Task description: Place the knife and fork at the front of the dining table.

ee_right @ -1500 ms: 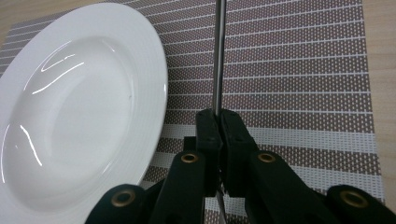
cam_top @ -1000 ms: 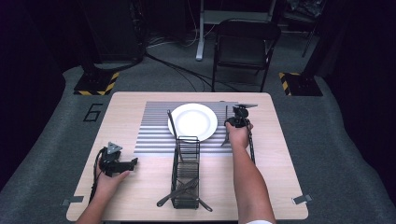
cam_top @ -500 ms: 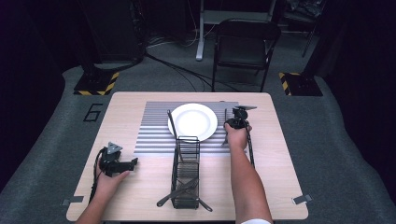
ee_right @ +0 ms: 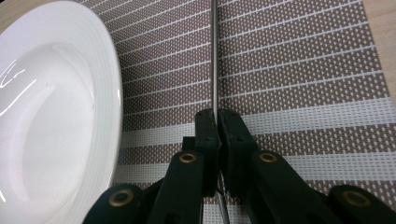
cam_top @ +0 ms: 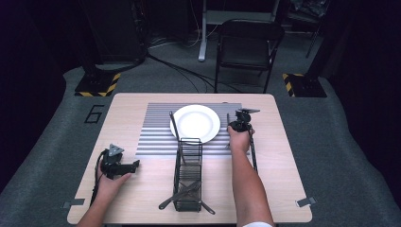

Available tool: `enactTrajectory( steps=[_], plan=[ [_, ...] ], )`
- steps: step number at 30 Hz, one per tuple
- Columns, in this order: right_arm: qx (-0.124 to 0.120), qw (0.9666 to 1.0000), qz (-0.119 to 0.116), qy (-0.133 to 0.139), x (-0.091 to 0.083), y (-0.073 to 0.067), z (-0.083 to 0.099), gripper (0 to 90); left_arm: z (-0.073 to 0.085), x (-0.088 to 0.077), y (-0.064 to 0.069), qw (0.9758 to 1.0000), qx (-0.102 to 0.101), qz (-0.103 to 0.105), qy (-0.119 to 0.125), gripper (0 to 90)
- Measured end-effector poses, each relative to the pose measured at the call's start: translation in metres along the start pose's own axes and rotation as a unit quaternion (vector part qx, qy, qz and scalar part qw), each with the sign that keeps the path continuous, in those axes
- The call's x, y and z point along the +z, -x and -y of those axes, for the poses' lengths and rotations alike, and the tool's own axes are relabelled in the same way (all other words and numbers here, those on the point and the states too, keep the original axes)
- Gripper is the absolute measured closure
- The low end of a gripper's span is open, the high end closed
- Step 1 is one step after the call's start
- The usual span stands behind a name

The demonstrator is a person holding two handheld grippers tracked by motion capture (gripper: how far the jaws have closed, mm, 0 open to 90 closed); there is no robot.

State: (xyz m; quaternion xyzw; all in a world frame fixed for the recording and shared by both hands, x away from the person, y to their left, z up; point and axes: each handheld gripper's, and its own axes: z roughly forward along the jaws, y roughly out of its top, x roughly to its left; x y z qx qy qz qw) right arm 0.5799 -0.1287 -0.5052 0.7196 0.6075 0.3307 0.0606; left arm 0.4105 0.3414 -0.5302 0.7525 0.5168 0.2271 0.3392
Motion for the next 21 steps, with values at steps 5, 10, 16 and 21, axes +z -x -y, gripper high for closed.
enactTrajectory(
  steps=[5, 10, 16, 21],
  plan=[
    [0.005, 1.0, 0.005, 0.001, -0.0017, 0.0006, 0.0, 84.6, 0.0, 0.0, 0.0, 1.0, 0.0, 0.0, 0.0, 11.3],
    [0.006, 0.9999, 0.008, 0.003, -0.0027, 0.0039, -0.0004, 84.6, 0.0, 0.0, 0.0, 1.0, 0.0, 0.0, 0.0, 11.2],
    [0.01, 0.9999, 0.008, 0.004, -0.0033, 0.0041, -0.0002, 83.6, 0.0, 0.0, 0.0, 1.0, 0.0, 0.0, 0.0, 11.2],
    [0.002, 1.0, 0.009, 0.002, -0.0063, 0.0058, 0.0012, 79.9, 0.0, 0.0, 0.0, 1.0, 0.0, 0.0, 0.0, 11.2]
  ],
)
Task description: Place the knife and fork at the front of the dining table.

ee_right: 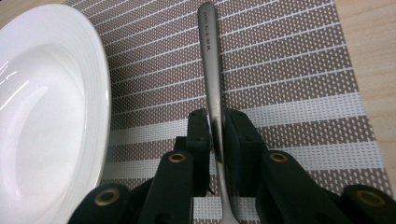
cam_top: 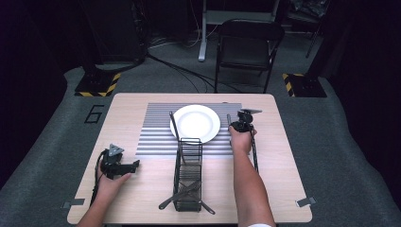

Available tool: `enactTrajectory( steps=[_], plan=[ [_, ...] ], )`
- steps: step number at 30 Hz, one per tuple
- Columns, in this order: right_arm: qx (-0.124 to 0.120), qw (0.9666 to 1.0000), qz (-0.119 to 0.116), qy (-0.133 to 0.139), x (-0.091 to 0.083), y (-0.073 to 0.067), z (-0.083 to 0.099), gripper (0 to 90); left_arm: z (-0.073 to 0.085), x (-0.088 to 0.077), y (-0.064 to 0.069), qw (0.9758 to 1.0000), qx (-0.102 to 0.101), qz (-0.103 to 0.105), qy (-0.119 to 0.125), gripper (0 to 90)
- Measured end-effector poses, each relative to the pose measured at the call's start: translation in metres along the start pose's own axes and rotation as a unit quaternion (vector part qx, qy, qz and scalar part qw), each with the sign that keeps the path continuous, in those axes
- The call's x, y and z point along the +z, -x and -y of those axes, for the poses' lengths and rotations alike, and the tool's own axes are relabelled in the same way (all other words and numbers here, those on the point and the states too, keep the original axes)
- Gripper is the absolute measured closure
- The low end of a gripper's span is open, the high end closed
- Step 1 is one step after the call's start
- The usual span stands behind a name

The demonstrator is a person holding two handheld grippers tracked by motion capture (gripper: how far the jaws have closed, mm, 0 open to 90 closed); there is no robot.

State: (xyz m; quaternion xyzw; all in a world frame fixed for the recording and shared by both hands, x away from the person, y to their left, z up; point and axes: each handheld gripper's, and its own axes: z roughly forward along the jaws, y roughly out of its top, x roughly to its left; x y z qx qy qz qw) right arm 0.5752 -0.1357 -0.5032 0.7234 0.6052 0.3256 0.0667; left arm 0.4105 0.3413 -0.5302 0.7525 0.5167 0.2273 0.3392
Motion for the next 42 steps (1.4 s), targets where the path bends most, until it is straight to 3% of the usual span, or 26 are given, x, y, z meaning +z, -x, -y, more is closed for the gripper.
enactTrajectory(
  steps=[7, 11, 17, 22, 26, 27, 36, 38, 42],
  plan=[
    [-0.004, 0.9999, -0.004, 0.012, -0.012, 0.002, 0.001, 77.3, 0.0, 0.0, 0.0, 1.0, 0.0, 0.0, 0.0, 11.2],
    [-0.033, 0.9993, -0.01, 0.014, -0.022, 0.001, 0.002, 73.8, 0.0, 0.0, 0.0, 1.0, 0.0, 0.0, 0.0, 11.2],
    [-0.057, 0.9979, -0.024, 0.02, -0.034, -0.002, 0.004, 69.3, 0.0, 0.0, 0.0, 1.0, 0.0, 0.0, 0.0, 11.3],
    [-0.1, 0.9944, -0.023, 0.028, -0.044, -0.004, 0.009, 68.3, 0.0, 0.0, 0.0, 1.0, 0.0, 0.0, 0.0, 11.3],
    [-0.12, 0.9918, -0.033, 0.029, -0.05, -0.004, 0.017, 66.1, 0.0, 0.0, 0.0, 1.0, 0.0, 0.0, -0.001, 11.3],
    [-0.133, 0.99, -0.034, 0.032, -0.052, -0.003, 0.019, 65.9, 0.0, 0.0, 0.0, 1.0, 0.0, 0.002, -0.003, 11.4],
    [-0.145, 0.9855, -0.072, 0.049, -0.07, 0.002, 0.04, 63.3, -0.001, -0.001, -0.001, 1.0, 0.0, 0.003, -0.007, 11.9],
    [-0.146, 0.9852, -0.074, 0.05, -0.075, 0.002, 0.045, 62.0, 0.0, -0.001, 0.0, 1.0, -0.001, 0.0, 0.004, 14.8],
    [-0.154, 0.983, -0.082, 0.059, -0.083, 0.004, 0.056, 60.0, 0.001, -0.004, -0.001, 1.0, -0.002, 0.002, 0.003, 23.2]
  ],
)
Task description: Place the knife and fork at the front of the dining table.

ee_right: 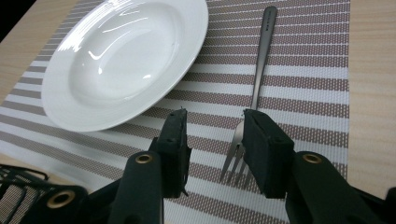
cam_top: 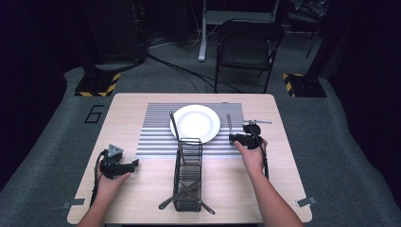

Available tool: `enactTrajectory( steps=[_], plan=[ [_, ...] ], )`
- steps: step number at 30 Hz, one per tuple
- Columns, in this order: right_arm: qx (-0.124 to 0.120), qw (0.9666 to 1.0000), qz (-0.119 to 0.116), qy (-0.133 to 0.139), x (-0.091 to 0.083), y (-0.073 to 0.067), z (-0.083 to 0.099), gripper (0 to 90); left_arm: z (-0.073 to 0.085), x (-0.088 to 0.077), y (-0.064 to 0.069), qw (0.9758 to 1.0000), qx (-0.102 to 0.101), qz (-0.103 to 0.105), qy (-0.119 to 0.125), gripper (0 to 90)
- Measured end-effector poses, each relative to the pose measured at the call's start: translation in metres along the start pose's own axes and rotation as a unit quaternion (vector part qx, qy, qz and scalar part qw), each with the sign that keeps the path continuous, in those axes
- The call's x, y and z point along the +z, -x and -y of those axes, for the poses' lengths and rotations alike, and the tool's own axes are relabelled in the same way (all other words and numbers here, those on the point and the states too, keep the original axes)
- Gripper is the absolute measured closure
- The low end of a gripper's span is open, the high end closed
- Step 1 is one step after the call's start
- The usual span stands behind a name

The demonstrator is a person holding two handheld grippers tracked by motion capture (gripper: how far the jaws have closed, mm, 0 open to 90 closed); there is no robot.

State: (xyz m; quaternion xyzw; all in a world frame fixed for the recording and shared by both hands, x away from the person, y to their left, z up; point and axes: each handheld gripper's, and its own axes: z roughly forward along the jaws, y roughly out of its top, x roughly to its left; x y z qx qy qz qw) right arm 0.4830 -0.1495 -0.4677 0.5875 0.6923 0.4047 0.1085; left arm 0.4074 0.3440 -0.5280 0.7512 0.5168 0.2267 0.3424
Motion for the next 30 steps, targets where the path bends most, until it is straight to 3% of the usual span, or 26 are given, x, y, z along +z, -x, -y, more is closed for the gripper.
enactTrajectory(
  steps=[4, 10, 19, 24, 26, 30],
  plan=[
    [-0.003, 1.0, -0.007, 0.006, -0.01, -0.005, 0.01, 58.9, 0.001, -0.001, 0.0, 1.0, -0.001, 0.0, 0.005, 26.3],
    [-0.046, 0.9986, 0.003, 0.028, -0.028, -0.015, 0.028, 57.9, 0.002, -0.002, 0.0, 0.9999, -0.002, -0.003, 0.012, 31.0],
    [-0.074, 0.9963, 0.006, 0.044, -0.043, -0.016, 0.049, 56.4, 0.003, -0.002, 0.001, 0.9998, -0.006, -0.005, 0.017, 36.9],
    [-0.116, 0.9928, 0.007, 0.029, -0.036, -0.014, 0.061, 55.8, 0.001, -0.005, 0.001, 0.9999, -0.006, -0.003, 0.008, 41.5],
    [-0.116, 0.9931, -0.003, 0.017, -0.033, -0.013, 0.066, 55.4, 0.0, -0.006, 0.002, 0.9999, -0.007, 0.0, 0.008, 42.2],
    [-0.131, 0.9913, -0.002, 0.002, -0.028, -0.012, 0.069, 55.3, -0.003, -0.01, 0.003, 0.9999, -0.009, 0.005, 0.009, 43.6]
  ],
)
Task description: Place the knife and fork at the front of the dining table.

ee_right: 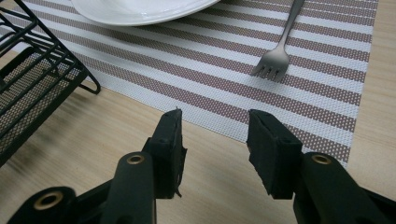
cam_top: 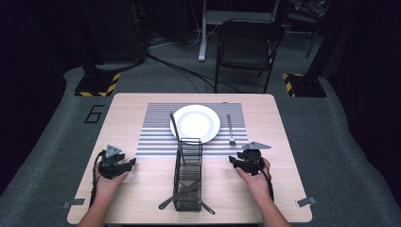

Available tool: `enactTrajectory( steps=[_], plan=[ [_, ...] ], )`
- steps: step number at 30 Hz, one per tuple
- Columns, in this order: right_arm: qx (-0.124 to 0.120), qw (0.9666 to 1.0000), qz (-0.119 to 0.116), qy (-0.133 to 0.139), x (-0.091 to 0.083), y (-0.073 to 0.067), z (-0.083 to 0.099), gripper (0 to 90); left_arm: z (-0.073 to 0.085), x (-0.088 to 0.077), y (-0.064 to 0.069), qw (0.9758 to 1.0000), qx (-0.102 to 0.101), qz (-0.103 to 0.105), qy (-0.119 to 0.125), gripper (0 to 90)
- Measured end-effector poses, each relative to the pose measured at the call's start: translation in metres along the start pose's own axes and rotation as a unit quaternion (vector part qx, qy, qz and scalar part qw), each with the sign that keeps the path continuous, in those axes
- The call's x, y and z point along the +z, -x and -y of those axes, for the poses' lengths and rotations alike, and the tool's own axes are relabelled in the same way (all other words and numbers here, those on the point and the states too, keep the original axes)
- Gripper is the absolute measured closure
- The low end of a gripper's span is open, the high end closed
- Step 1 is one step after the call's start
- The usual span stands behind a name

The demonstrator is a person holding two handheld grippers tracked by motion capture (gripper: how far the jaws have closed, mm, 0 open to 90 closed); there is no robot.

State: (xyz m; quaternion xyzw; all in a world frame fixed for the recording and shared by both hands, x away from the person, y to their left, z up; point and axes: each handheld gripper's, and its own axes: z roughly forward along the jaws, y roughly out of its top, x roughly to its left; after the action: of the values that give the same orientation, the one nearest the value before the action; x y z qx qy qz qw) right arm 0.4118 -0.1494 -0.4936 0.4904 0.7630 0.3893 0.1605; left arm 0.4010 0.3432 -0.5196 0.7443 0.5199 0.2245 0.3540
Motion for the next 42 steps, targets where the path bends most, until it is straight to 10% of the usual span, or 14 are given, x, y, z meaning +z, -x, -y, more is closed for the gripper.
enactTrajectory(
  steps=[17, 42],
  plan=[
    [-0.024, 0.9996, -0.01, 0.005, 0.0, -0.006, 0.002, 55.7, -0.025, -0.026, 0.019, 0.9966, -0.013, 0.07, 0.04, 46.1],
    [-0.017, 0.9998, -0.006, 0.005, 0.001, -0.003, 0.004, 57.0, -0.085, -0.042, 0.068, 0.991, 0.054, 0.115, 0.041, 51.2]
  ],
)
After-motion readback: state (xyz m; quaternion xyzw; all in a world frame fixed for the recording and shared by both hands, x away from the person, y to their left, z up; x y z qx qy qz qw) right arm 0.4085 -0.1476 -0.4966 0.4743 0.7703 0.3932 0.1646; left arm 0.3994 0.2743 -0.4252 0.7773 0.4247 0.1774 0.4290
